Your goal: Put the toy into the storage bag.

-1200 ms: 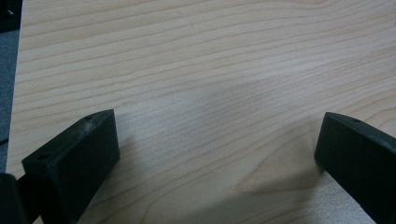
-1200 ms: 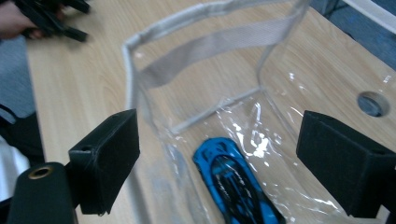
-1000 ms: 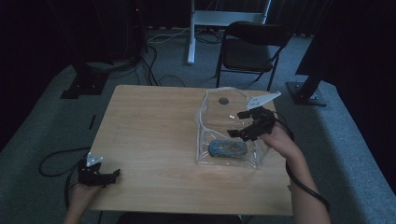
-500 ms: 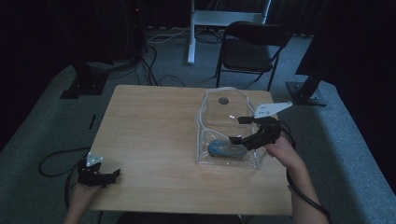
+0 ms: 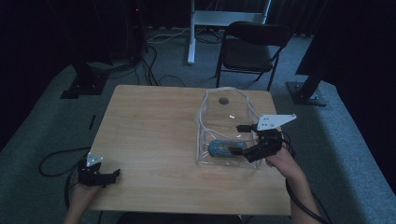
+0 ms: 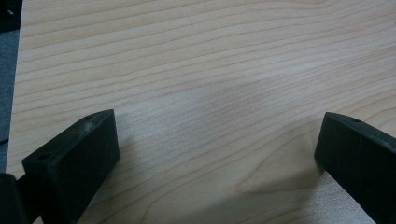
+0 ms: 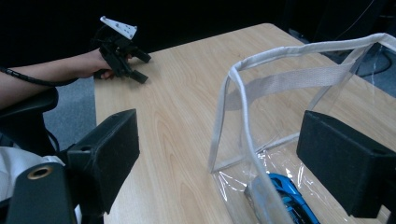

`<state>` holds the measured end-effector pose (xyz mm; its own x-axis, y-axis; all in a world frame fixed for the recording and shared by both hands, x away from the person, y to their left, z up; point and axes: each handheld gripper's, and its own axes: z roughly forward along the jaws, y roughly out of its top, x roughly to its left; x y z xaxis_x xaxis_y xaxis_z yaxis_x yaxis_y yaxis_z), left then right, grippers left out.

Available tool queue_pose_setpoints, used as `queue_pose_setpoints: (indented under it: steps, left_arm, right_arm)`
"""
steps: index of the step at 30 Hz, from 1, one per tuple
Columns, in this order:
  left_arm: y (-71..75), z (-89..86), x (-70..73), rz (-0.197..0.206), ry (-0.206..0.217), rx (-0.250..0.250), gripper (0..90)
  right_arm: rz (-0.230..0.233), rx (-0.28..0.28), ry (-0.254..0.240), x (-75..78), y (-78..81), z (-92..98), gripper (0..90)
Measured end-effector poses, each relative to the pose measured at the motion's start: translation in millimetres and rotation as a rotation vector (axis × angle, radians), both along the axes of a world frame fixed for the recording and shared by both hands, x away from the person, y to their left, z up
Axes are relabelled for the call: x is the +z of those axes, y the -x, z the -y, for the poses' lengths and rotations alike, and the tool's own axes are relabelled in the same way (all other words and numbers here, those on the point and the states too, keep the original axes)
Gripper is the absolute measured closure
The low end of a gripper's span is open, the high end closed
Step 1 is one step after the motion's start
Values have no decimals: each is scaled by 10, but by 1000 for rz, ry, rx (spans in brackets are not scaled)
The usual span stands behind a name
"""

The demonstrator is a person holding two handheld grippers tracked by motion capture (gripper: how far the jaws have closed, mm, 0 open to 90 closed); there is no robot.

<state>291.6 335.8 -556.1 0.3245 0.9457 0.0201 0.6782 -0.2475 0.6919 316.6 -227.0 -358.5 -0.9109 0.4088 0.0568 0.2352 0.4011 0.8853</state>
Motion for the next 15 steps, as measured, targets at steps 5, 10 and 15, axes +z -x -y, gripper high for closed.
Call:
queue_pose_setpoints:
  steps: [5,10,15]
  left_arm:
    - [0,1,-2,2,1,1,4]
    - [0,0,-1,2,0,0,4]
    - [0,0,0,0,0,0,4]
  right_arm:
    - [-9,27,-14,-69,73,6,123]
    - [-9,27,-18,-143,138,-3,123]
    - [-19,39,-41,-212,185,10,123]
